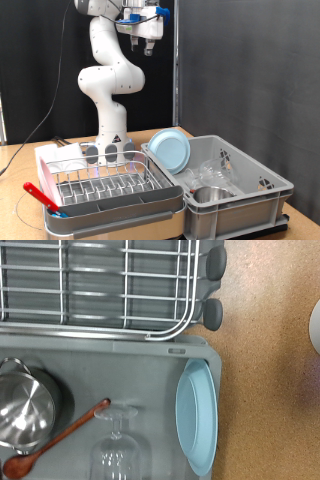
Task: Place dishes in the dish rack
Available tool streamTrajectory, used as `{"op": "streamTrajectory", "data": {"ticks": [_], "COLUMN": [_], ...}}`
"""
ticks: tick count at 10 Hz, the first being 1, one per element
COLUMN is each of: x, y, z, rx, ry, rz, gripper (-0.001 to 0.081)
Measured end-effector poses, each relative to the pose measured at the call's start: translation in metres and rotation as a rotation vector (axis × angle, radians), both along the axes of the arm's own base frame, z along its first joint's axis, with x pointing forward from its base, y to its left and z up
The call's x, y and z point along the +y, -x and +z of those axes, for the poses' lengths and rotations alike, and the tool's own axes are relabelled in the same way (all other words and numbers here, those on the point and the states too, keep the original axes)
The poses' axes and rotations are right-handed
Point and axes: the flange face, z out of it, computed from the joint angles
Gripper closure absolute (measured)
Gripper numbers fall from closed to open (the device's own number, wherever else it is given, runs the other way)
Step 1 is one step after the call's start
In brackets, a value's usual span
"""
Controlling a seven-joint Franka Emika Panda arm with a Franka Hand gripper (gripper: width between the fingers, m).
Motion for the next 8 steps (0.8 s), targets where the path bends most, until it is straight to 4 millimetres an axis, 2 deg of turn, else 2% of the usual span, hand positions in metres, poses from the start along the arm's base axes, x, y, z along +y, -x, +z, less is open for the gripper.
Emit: {"op": "streamTrajectory", "data": {"ticks": [2,4,5,6,8], "x": [0.010,0.025,0.024,0.024,0.021], "y": [-0.003,-0.015,-0.014,-0.014,-0.014], "z": [-0.004,-0.013,-0.012,-0.011,-0.011], "rx": [0.001,-0.002,-0.001,-0.014,-0.043], "ry": [-0.068,-0.096,-0.097,-0.124,-0.171], "rz": [0.201,0.433,0.401,0.450,0.677], "gripper": [-0.0005,-0.0005,-0.0005,-0.0005,-0.0005]}}
